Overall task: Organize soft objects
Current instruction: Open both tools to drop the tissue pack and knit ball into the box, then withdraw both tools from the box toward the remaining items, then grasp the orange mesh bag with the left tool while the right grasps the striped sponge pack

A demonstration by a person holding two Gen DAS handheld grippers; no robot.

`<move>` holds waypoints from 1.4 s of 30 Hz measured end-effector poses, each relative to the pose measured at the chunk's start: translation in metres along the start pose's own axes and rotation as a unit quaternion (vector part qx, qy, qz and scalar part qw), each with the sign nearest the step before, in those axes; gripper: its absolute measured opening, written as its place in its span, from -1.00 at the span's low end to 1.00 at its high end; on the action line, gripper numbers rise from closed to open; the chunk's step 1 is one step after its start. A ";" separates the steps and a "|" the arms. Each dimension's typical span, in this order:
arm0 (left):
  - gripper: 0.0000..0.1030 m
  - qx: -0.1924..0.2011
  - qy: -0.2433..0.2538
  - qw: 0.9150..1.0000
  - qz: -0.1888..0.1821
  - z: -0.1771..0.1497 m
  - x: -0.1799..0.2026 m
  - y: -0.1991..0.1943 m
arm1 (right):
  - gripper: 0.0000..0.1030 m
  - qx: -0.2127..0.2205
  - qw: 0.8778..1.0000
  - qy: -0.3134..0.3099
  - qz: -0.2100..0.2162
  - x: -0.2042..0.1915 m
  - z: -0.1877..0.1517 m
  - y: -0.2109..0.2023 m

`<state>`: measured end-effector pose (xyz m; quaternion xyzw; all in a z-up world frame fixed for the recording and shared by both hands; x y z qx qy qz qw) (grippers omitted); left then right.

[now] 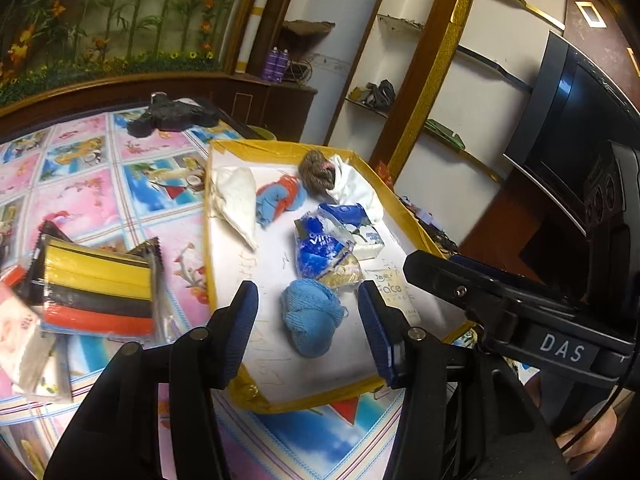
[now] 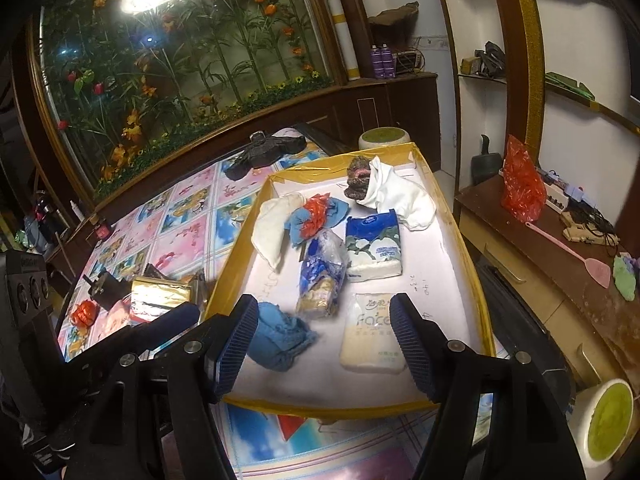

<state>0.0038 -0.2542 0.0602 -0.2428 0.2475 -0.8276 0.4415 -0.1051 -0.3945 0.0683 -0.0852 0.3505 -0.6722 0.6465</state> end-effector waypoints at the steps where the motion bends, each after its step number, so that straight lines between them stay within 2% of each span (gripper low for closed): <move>1: -0.03 0.001 -0.001 1.000 0.001 0.001 -0.002 -0.001 | 0.33 0.000 1.000 -0.006 0.002 -0.006 -0.001 -0.002; 9: -0.03 0.004 -0.024 1.000 0.020 -0.011 -0.036 -0.027 | 0.33 -0.004 0.999 -0.039 0.020 -0.040 -0.008 -0.007; 13: -0.03 0.001 -0.058 0.998 0.037 -0.020 -0.077 -0.046 | 0.33 -0.010 0.998 -0.053 0.037 -0.058 -0.011 -0.002; 17: -0.03 0.018 -0.081 0.994 0.076 -0.024 -0.123 -0.074 | 0.34 -0.032 0.995 -0.066 0.067 -0.078 -0.019 0.014; 21: 0.15 0.014 -0.119 0.980 0.156 -0.021 -0.191 -0.090 | 0.34 -0.052 0.993 -0.069 0.085 -0.087 -0.023 0.032; 24: 0.15 -0.011 -0.151 0.967 0.206 -0.019 -0.247 -0.091 | 0.34 -0.058 0.992 -0.070 0.090 -0.089 -0.024 0.039; 27: 0.15 -0.027 -0.190 0.949 0.251 -0.018 -0.299 -0.086 | 0.34 -0.060 0.992 -0.071 0.090 -0.088 -0.024 0.043; 29: 0.15 -0.036 -0.205 0.938 0.278 -0.018 -0.324 -0.081 | 0.34 -0.061 0.992 -0.069 0.090 -0.086 -0.024 0.045; 31: 0.15 -0.040 -0.218 0.931 0.291 -0.018 -0.342 -0.073 | 0.34 -0.061 0.992 -0.067 0.089 -0.086 -0.026 0.045; 33: 0.15 -0.061 -0.213 0.923 0.314 -0.018 -0.353 -0.061 | 0.35 -0.063 0.992 -0.067 0.090 -0.085 -0.026 0.047; 35: 0.15 -0.065 -0.203 0.917 0.336 -0.018 -0.362 -0.051 | 0.36 -0.064 0.991 -0.069 0.093 -0.088 -0.024 0.047; 37: 0.14 -0.080 -0.203 0.915 0.340 -0.022 -0.371 -0.038 | 0.38 -0.069 0.990 -0.068 0.103 -0.092 -0.017 0.053; 38: 0.12 -0.079 -0.204 0.918 0.332 -0.024 -0.373 -0.034 | 0.38 -0.070 0.989 -0.068 0.107 -0.094 -0.013 0.056; 39: 0.00 -0.079 -0.203 0.921 0.324 -0.027 -0.373 -0.031 | 0.38 -0.073 0.989 -0.068 0.109 -0.096 -0.009 0.061; 42: -0.07 -0.081 -0.202 0.925 0.311 -0.030 -0.371 -0.030 | 0.40 -0.085 0.986 -0.068 0.123 -0.108 0.008 0.083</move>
Point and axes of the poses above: each gripper's, at about its wrist camera, not at the fingertips, and y roughly the way its jaws point, x to its right, z to its top, the point moved 3 cm from there along y, roughly the way its jaws point, and after that the axes turned 11 degrees about z, right-handed, at the moved point
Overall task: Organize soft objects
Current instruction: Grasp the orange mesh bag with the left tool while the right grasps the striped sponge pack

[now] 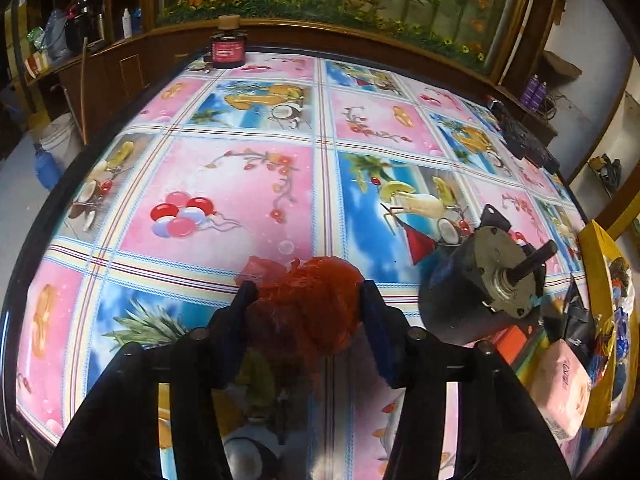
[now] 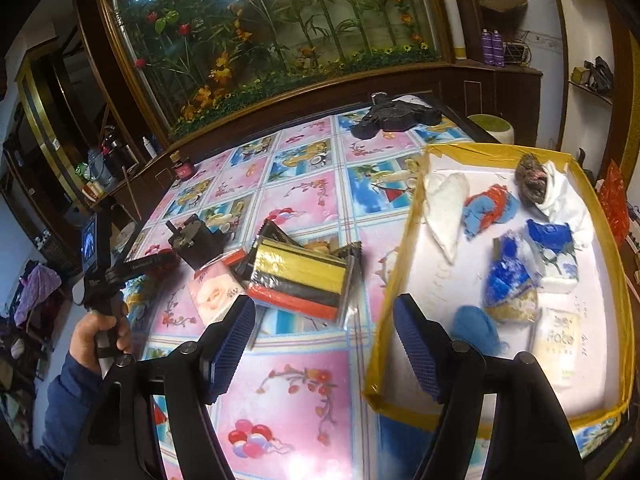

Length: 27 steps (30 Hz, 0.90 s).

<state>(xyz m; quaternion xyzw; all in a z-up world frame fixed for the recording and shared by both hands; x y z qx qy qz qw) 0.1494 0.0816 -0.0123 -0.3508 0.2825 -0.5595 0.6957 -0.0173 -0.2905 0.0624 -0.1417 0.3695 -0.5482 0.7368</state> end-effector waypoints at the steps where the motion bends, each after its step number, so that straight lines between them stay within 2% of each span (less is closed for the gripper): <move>1: -0.07 0.001 -0.001 1.000 -0.002 -0.001 0.000 -0.002 | 0.40 -0.006 1.000 0.004 0.009 -0.001 0.008 0.010; 6: -0.08 -0.002 0.002 1.000 -0.006 -0.007 0.002 -0.007 | 0.45 -0.043 0.998 0.048 0.024 0.004 0.040 0.062; 11: -0.08 -0.007 0.003 1.000 -0.008 -0.010 0.003 -0.010 | 0.45 -0.078 0.995 0.053 -0.010 0.010 0.060 0.115; 14: -0.07 -0.009 0.006 1.000 -0.007 -0.012 0.003 -0.011 | 0.44 -0.114 0.993 0.026 -0.022 0.001 0.055 0.135; 16: -0.07 -0.010 0.007 1.000 -0.008 -0.012 0.002 -0.011 | 0.48 -0.148 0.989 0.014 0.004 -0.013 0.038 0.137; 19: -0.07 -0.012 0.007 1.000 -0.008 -0.013 0.002 -0.012 | 0.44 -0.199 0.975 -0.019 0.095 -0.040 0.007 0.129; 24: -0.07 -0.012 0.018 1.000 -0.009 -0.015 0.008 -0.013 | 0.56 -0.161 0.981 -0.089 0.064 -0.046 -0.002 0.110; 27: -0.07 -0.010 0.020 1.000 -0.008 -0.016 0.008 -0.013 | 0.57 -0.175 0.976 -0.102 0.082 -0.049 -0.011 0.111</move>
Point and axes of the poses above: each gripper's, at about its wrist camera, not at the fingertips, and y roughly the way its jaws point, x to its right, z to its top, the point moved 3 cm from there along y, roughly the way its jaws point, and after that the axes turned 11 degrees about z, right-handed, at the moved point
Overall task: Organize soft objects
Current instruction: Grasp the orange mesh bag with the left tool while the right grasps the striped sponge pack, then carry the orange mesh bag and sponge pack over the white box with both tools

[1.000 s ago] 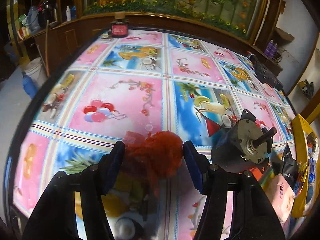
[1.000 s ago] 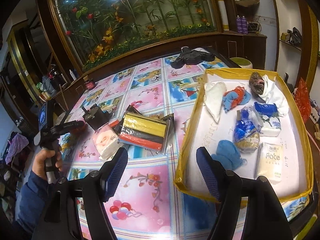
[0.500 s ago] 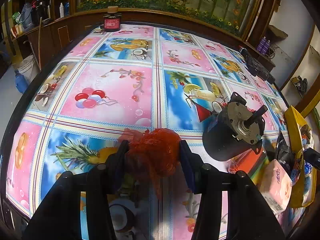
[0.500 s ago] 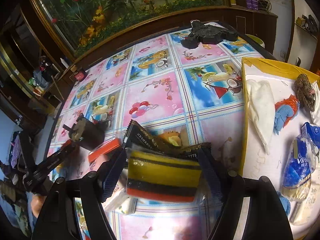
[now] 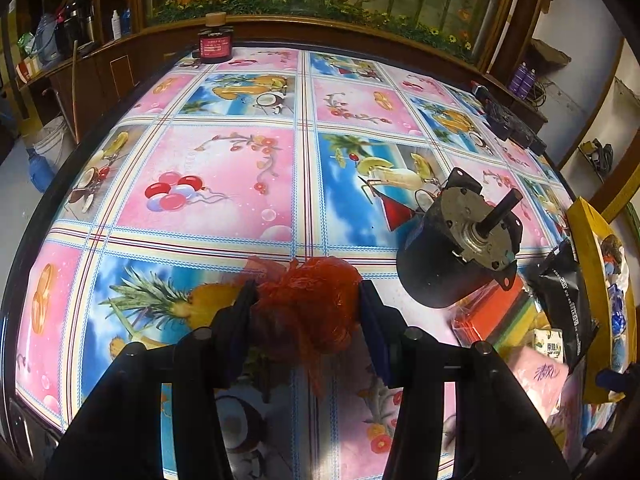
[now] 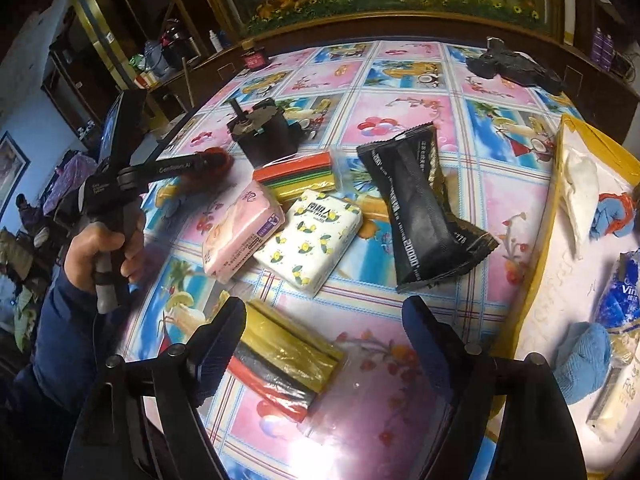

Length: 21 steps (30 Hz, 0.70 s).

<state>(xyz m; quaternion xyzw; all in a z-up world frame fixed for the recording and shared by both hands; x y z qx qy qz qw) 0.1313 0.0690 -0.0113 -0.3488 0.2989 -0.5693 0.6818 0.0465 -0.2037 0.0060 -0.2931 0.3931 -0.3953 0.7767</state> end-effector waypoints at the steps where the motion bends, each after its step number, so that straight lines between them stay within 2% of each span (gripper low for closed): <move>1: -0.07 -0.001 -0.002 1.000 -0.002 0.000 -0.001 0.001 | 0.57 -0.009 1.000 -0.011 0.009 -0.005 -0.002 0.004; 3: -0.07 -0.002 -0.006 1.000 -0.006 0.000 -0.003 0.001 | 0.58 -0.018 0.999 -0.043 0.026 -0.018 -0.009 0.005; 6: -0.07 -0.001 -0.005 1.000 -0.004 0.000 -0.002 0.001 | 0.69 -0.036 0.992 -0.116 0.034 -0.037 -0.018 0.017; 10: -0.06 0.000 -0.002 1.000 -0.003 0.000 -0.001 0.001 | 0.71 -0.086 0.979 -0.184 0.015 -0.045 -0.028 0.043; 11: -0.06 0.000 -0.003 1.000 -0.003 0.000 -0.001 0.001 | 0.71 -0.097 0.976 -0.193 0.018 -0.044 -0.028 0.049; 14: -0.06 -0.001 -0.004 1.000 -0.006 -0.001 -0.001 0.001 | 0.71 -0.117 0.971 -0.208 -0.026 -0.033 -0.029 0.063; 15: -0.06 -0.001 -0.004 1.000 -0.005 -0.001 -0.001 0.001 | 0.72 -0.116 0.974 -0.193 -0.009 -0.029 -0.028 0.062; 16: -0.06 -0.001 -0.002 1.000 -0.004 -0.001 0.000 0.001 | 0.61 -0.103 0.979 -0.174 0.004 -0.024 -0.025 0.059; 17: -0.07 0.000 -0.002 1.000 -0.004 -0.001 0.000 0.001 | 0.27 -0.092 0.984 -0.155 0.007 -0.020 -0.023 0.056; 19: -0.08 0.003 -0.002 1.000 -0.003 0.000 0.000 0.000 | 0.09 -0.078 0.990 -0.106 0.042 -0.015 -0.021 0.049; 21: -0.09 0.008 0.000 1.000 -0.003 0.000 0.000 -0.001 | 0.05 -0.055 0.994 -0.078 0.057 -0.015 -0.023 0.045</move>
Point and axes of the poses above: each gripper's, at about its wrist camera, not at the fingertips, and y roughly the way its jaws point, x to its right, z to its top, the point moved 3 cm from there along y, roughly the way its jaws point, and after that the axes turned 11 degrees about z, right-handed, at the moved point
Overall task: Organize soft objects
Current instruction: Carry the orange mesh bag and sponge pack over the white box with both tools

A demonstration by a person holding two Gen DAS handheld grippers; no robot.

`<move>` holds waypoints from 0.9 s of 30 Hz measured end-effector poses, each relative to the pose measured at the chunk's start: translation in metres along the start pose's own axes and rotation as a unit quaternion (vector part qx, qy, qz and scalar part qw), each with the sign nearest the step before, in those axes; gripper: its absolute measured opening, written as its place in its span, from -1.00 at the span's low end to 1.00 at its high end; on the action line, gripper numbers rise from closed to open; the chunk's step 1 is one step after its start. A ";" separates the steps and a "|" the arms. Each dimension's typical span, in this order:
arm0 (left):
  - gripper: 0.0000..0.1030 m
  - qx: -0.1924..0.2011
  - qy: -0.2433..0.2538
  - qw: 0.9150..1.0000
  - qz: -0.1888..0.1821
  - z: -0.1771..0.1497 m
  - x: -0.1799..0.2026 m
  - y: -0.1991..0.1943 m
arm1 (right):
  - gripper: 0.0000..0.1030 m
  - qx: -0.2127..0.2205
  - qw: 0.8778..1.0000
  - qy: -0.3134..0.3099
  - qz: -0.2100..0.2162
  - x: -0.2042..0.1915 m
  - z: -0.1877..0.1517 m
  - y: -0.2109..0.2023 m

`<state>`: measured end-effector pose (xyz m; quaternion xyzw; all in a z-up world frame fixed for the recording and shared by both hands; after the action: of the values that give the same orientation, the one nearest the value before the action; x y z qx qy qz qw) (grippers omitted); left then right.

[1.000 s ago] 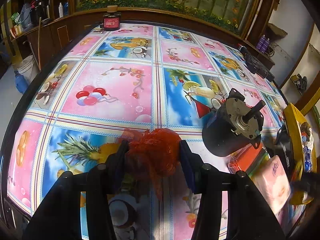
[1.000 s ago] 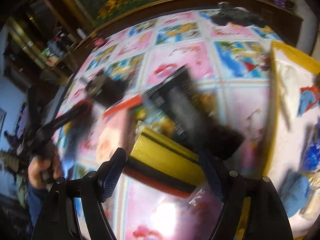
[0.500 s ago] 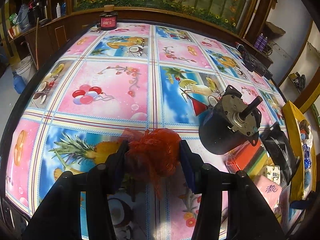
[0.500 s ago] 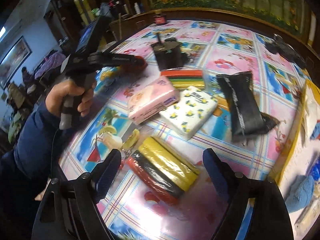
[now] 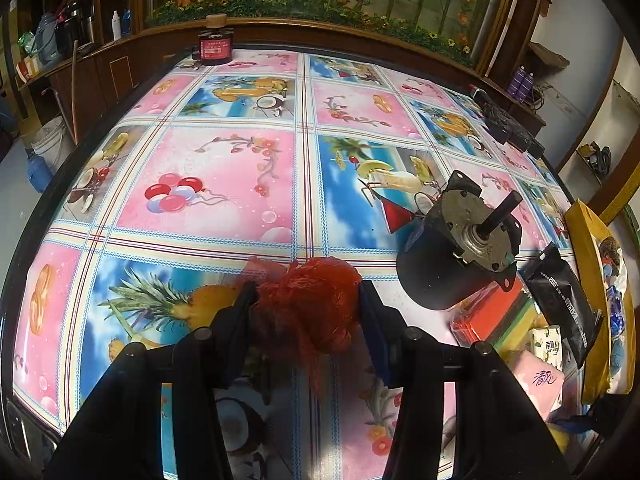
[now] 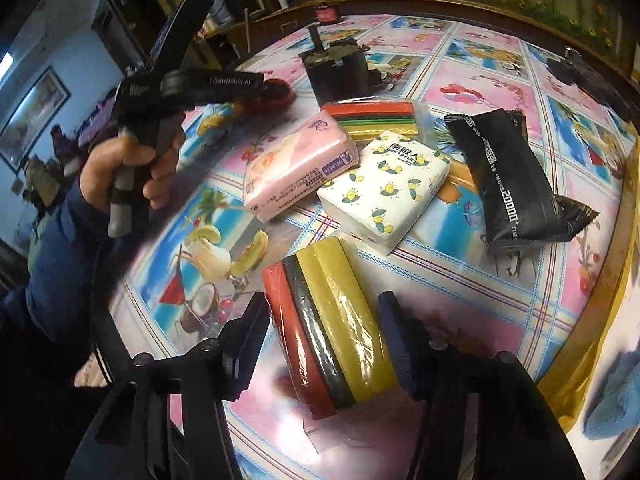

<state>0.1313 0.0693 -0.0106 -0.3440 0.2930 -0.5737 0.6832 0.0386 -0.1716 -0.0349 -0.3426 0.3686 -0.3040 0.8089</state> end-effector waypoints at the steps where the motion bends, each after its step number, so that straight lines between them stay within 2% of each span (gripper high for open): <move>1: -0.10 0.003 0.002 1.000 0.001 0.000 0.001 -0.001 | 0.03 0.011 1.000 0.002 -0.002 -0.003 -0.001 -0.001; 5: -0.10 0.007 0.000 1.000 -0.001 0.001 0.000 -0.002 | 0.00 0.065 0.997 0.014 0.030 -0.019 -0.001 -0.015; 8: -0.11 0.011 -0.010 1.000 -0.004 0.002 -0.004 -0.006 | 0.00 0.114 0.993 0.026 0.024 -0.019 0.006 -0.033; 13: -0.10 0.028 -0.021 0.999 -0.017 0.006 -0.004 -0.015 | 0.00 0.180 0.979 0.091 0.001 0.010 0.022 -0.046; 16: -0.10 0.036 -0.022 0.999 -0.020 0.008 -0.001 -0.019 | 0.00 0.197 0.971 0.130 -0.026 0.022 0.047 -0.042; 20: -0.10 0.045 -0.020 0.999 -0.020 0.009 0.004 -0.024 | 0.00 0.214 0.967 0.094 -0.100 0.017 0.083 -0.022; 23: -0.10 0.061 -0.021 0.998 -0.018 0.012 0.005 -0.033 | 0.00 0.225 0.967 0.073 -0.094 0.014 0.083 0.002; 25: -0.10 0.075 -0.024 0.997 -0.013 0.014 0.005 -0.038 | 0.00 0.204 0.972 0.067 -0.094 0.014 0.077 0.021; 27: -0.10 0.086 -0.030 0.996 -0.007 0.017 0.003 -0.041 | 0.00 0.200 0.974 0.051 -0.090 0.011 0.072 0.026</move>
<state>0.1215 0.0642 0.0324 -0.3033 0.2199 -0.5910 0.7144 0.1085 -0.1407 -0.0241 -0.1894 0.3090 -0.4602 0.8105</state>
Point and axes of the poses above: each gripper's, at about its wrist camera, not at the fingertips, and y roughly the way its jaws point, x to its right, z to its top, the point moved 3 cm from there along y, roughly the way its jaws point, and after that the axes turned 11 degrees about z, right-handed, at the moved point
